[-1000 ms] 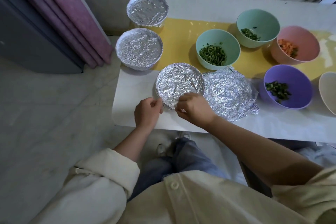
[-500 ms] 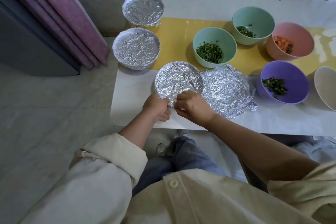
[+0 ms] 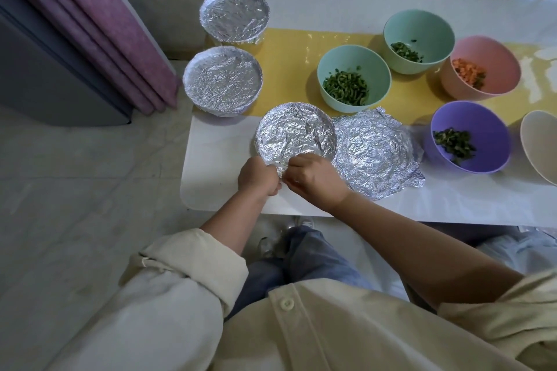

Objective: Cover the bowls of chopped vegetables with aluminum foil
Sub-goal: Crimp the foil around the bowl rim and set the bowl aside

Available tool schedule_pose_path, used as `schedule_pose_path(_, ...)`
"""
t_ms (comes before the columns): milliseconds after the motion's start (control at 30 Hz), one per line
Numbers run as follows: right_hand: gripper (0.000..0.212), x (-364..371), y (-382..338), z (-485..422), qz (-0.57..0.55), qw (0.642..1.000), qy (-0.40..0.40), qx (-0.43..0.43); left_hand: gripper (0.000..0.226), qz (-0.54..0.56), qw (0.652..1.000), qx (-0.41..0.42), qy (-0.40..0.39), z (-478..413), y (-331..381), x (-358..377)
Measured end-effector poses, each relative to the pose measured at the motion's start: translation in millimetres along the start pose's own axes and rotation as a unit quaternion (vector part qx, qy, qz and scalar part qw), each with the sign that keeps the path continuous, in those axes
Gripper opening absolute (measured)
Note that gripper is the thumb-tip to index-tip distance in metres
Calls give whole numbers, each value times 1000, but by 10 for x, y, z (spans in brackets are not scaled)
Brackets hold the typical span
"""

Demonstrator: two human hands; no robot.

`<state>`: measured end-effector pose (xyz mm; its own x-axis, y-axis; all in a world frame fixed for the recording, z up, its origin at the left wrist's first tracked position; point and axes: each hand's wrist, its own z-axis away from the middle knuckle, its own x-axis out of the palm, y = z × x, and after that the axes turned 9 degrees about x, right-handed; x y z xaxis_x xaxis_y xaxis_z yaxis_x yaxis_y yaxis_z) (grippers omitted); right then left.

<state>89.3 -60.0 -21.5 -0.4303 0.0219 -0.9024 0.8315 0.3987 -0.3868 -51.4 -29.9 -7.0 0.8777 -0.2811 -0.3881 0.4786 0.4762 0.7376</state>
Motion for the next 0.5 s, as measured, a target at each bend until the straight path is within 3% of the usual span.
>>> schedule_pose_path(400, 32, -24, 68, 23, -11, 1000, -12, -5, 21, -64, 997, 19, -27, -78, 94, -128)
schedule_pose_path(500, 19, -87, 162, 109, -1, 1000, -10, -8, 23, -83, 995, 33, -43, -117, 103, -227)
